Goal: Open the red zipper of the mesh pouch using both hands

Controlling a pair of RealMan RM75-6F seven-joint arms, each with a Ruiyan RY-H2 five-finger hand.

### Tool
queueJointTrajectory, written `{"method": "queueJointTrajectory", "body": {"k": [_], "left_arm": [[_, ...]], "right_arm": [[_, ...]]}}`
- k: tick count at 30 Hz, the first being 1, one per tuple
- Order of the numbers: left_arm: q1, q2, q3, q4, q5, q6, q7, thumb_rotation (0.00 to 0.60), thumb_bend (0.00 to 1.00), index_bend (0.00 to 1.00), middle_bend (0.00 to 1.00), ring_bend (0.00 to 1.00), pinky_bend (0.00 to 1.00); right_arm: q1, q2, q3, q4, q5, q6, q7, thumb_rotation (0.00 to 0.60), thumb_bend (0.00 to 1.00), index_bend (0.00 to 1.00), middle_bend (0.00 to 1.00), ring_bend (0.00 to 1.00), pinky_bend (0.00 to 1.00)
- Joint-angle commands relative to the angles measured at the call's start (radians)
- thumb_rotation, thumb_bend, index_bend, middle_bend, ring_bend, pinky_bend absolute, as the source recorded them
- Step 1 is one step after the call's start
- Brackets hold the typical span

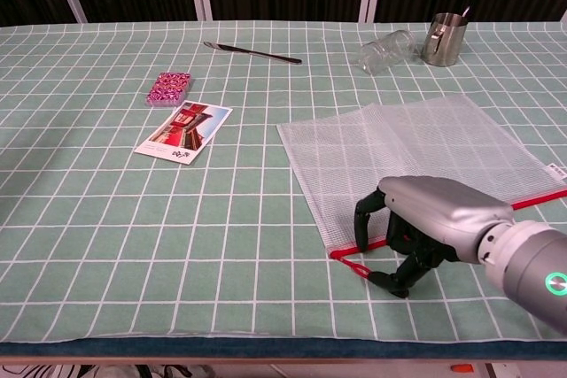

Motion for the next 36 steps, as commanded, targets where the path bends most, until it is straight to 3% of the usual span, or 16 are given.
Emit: {"method": "queueJointTrajectory", "body": {"k": [1,15,36], "left_arm": [[0.0,0.0,0.0,0.0,0.001,0.0,-0.003,0.6,0.06,0.0,0.0,0.0,0.0],[-0.001,0.002,0.001,0.003,0.005,-0.001,-0.021,0.6,0.06,0.0,0.0,0.0,0.0],[-0.002,0.005,0.001,-0.006,0.0,-0.005,-0.021,0.6,0.06,0.0,0.0,0.0,0.0]], "right_arm": [[-0.004,-0.007,-0.006,-0.003,0.004,0.009,-0.003,0.6,0.36,0.51,1.0,1.0,0.98],[-0.016,-0.033,-0.016,-0.007,0.03,0.048,-0.024,0.6,0.36,0.51,1.0,1.0,0.98],[-0.017,-0.023,-0.022,-0.003,0.059,0.05,-0.026,0.6,0.5,0.56,1.0,1.0,0.98]]}}
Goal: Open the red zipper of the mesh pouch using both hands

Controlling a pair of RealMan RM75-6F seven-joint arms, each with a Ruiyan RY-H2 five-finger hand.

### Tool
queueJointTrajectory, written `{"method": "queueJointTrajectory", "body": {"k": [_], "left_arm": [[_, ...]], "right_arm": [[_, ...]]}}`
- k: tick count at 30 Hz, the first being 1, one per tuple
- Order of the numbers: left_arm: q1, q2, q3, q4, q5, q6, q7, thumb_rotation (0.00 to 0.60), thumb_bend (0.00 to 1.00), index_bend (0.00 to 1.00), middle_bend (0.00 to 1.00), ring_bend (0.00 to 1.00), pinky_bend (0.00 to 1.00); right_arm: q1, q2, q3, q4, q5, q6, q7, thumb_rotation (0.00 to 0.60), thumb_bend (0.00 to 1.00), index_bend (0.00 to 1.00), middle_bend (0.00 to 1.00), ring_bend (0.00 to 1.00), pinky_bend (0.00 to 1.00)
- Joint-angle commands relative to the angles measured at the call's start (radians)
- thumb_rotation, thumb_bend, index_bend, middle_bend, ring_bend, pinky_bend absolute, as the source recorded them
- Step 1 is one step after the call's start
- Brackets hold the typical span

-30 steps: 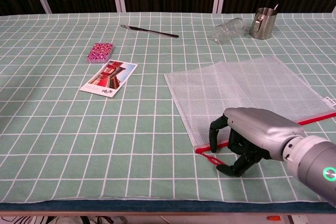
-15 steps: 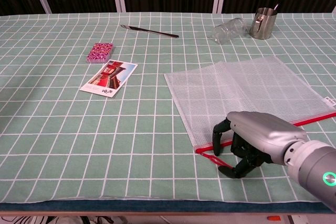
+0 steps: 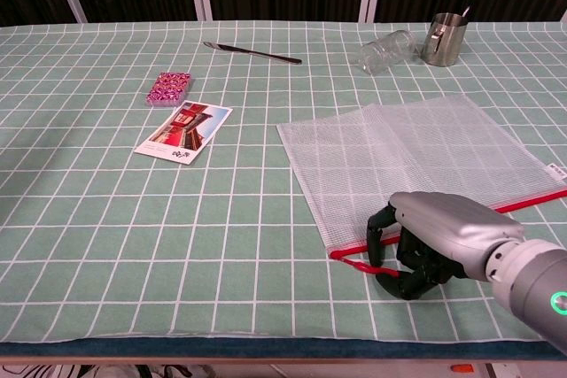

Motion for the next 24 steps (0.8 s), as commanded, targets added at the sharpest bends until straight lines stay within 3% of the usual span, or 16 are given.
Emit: {"method": "queueJointTrajectory", "body": {"k": [1,16,24], "left_arm": [[0.0,0.0,0.0,0.0,0.0,0.0,0.001,0.6,0.06,0.0,0.0,0.0,0.0],[0.0,0.0,0.0,-0.004,-0.006,-0.002,0.011,0.6,0.06,0.0,0.0,0.0,0.0],[-0.005,0.007,-0.001,-0.01,-0.007,-0.008,0.04,0.6,0.06,0.0,0.0,0.0,0.0]], "right_arm": [[-0.001,0.0,-0.002,0.001,0.0,0.0,0.002,0.6,0.5,0.56,1.0,1.0,0.98],[0.0,0.01,-0.001,-0.003,-0.011,0.0,0.016,0.6,0.54,0.61,1.0,1.0,0.98],[0.023,0.056,0.047,-0.059,-0.051,0.01,0.018,0.6,0.57,0.64,1.0,1.0,0.98]]}}
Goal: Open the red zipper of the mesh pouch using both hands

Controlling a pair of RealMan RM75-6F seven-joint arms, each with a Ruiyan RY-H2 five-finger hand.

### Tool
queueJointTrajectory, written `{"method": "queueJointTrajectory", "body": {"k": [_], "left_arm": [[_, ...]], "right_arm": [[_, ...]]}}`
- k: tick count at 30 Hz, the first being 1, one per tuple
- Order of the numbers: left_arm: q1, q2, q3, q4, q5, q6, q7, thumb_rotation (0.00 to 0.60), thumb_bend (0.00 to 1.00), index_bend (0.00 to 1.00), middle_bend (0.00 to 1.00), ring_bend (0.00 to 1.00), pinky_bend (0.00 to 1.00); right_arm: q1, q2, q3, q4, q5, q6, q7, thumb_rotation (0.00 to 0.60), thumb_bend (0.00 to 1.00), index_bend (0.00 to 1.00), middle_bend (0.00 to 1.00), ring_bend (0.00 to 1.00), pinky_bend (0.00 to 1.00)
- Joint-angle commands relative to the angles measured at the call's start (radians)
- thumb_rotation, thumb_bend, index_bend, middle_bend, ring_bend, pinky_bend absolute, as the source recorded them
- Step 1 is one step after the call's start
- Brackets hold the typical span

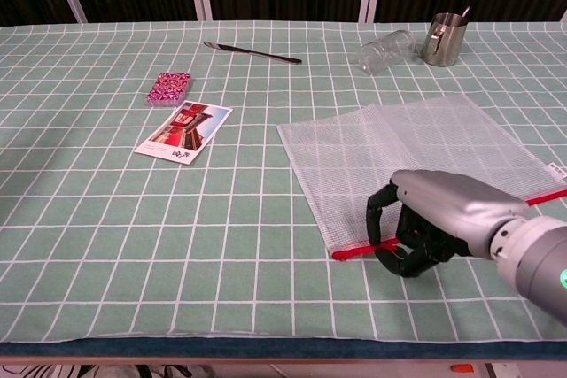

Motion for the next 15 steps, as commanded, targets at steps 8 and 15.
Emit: {"method": "queueJointTrajectory", "body": {"k": [8,15], "left_arm": [[-0.043,0.025,-0.024,-0.076,0.001,-0.033,0.058,0.6,0.07,0.0,0.0,0.0,0.0],[-0.135,0.049,-0.07,-0.202,-0.003,-0.114,0.161,0.6,0.07,0.02,0.0,0.0,0.0]], "right_arm": [[0.074,0.092,0.134,-0.12,-0.001,0.007,-0.051,0.6,0.57,0.65,1.0,1.0,0.98],[0.15,0.143,0.255,-0.186,0.059,0.001,-0.093,0.6,0.57,0.65,1.0,1.0,0.98]]}}
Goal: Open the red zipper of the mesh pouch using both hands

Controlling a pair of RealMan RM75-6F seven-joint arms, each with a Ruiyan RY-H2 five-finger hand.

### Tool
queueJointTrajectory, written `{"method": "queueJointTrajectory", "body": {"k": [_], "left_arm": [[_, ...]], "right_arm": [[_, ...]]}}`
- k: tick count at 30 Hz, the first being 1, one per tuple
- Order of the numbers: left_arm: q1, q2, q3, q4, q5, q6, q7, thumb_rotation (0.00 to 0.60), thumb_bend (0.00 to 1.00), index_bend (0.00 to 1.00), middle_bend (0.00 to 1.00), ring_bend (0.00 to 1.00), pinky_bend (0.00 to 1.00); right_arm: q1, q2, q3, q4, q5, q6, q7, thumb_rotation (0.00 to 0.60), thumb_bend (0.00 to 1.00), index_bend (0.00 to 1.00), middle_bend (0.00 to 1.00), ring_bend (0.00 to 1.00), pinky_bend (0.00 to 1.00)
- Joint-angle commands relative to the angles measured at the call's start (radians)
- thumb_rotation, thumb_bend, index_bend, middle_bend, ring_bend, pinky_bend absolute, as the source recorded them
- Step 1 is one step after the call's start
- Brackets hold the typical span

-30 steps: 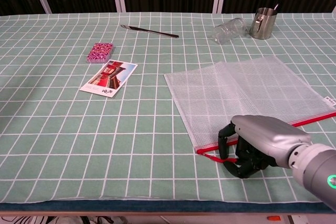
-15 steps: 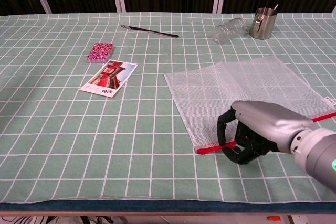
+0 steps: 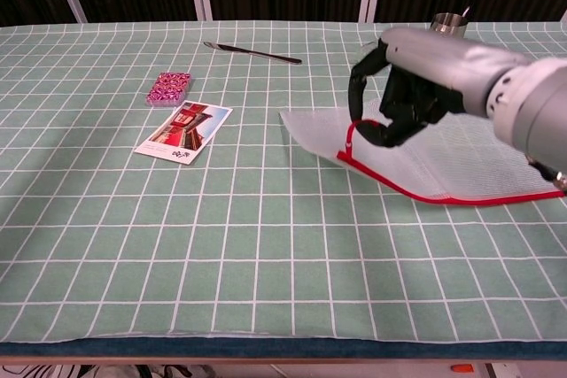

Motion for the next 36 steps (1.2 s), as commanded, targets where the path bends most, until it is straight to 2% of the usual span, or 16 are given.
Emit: {"method": "queueJointTrajectory", "body": {"k": [1,7,19,28,36], "left_arm": [[-0.059,0.017,-0.031,-0.068,-0.006,-0.057,0.066,0.6,0.08,0.03,0.0,0.0,0.0],[-0.179,0.013,-0.086,-0.163,-0.05,-0.179,0.18,0.6,0.11,0.1,0.0,0.0,0.0],[-0.428,-0.079,-0.174,-0.203,-0.2,-0.404,0.309,0.6,0.18,0.25,0.0,0.0,0.0],[-0.557,-0.2,-0.166,-0.164,-0.294,-0.494,0.361,0.6,0.2,0.32,0.0,0.0,0.0],[-0.629,-0.315,-0.156,-0.121,-0.349,-0.501,0.375,0.6,0.23,0.36,0.0,0.0,0.0]], "right_arm": [[0.042,0.025,0.052,-0.032,0.035,-0.004,-0.024,0.6,0.57,0.65,1.0,1.0,0.98],[0.097,0.045,0.101,-0.073,0.087,-0.004,-0.047,0.6,0.57,0.65,1.0,1.0,0.98],[0.161,0.053,0.12,-0.112,0.145,0.033,-0.054,0.6,0.58,0.65,1.0,1.0,0.98],[0.189,0.054,0.11,-0.12,0.167,0.059,-0.045,0.6,0.58,0.65,1.0,1.0,0.98],[0.207,0.06,0.098,-0.12,0.177,0.076,-0.038,0.6,0.58,0.65,1.0,1.0,0.98]]}}
